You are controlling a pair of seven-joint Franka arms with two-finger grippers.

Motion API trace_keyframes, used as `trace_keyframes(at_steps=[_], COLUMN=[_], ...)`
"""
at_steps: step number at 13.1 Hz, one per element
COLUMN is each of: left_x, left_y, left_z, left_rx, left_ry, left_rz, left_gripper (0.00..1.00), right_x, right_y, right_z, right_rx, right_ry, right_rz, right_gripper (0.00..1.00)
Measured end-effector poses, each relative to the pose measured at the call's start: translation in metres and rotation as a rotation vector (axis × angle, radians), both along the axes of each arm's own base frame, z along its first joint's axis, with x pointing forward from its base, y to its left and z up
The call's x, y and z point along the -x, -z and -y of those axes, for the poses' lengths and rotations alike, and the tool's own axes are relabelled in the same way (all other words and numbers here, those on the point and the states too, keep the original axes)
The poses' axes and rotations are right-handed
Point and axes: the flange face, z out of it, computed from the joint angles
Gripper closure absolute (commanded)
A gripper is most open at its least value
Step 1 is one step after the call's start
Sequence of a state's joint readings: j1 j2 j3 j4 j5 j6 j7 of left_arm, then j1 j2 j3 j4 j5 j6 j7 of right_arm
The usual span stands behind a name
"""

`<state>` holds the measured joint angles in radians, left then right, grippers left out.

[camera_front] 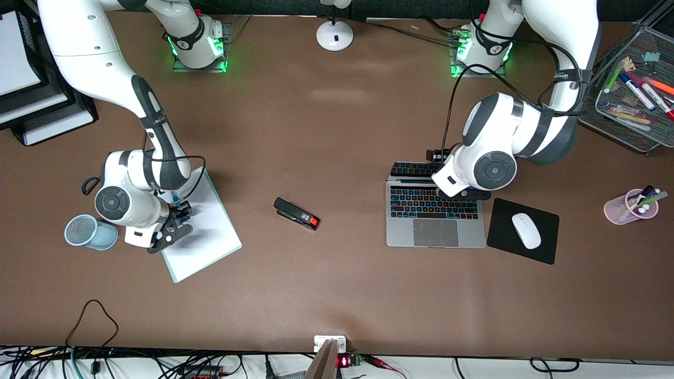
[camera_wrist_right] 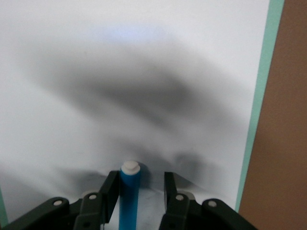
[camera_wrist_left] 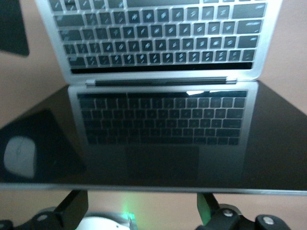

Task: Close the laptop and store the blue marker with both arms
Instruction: 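Grasp the blue marker with the right gripper while the left gripper reaches the lid, then push the laptop lid shut with the left gripper while the right gripper lifts the marker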

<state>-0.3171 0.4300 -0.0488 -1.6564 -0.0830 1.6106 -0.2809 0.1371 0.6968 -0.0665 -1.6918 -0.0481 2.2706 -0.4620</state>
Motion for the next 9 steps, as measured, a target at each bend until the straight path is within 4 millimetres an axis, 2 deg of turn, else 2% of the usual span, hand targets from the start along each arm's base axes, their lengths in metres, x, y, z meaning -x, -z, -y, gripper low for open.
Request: trace_keyframes(at_steps=[5, 9], left_x=[-0.023, -0.056], left_y=[0.013, 0.023], left_z=[0.001, 0.006], left_rx=[0.049, 0.066], left_ry=[0.025, 0.015], left_rz=[0.089, 0.139], left_gripper=[0.00, 0.00], right_x=[0.000, 0.000], right_y=[0.000, -0.001], right_z=[0.000, 0.000], right_rx=[0.000, -0.001], right_ry=[0.003, 0.005], right_rz=[0.002, 0.004], right_gripper=[0.77, 0.96])
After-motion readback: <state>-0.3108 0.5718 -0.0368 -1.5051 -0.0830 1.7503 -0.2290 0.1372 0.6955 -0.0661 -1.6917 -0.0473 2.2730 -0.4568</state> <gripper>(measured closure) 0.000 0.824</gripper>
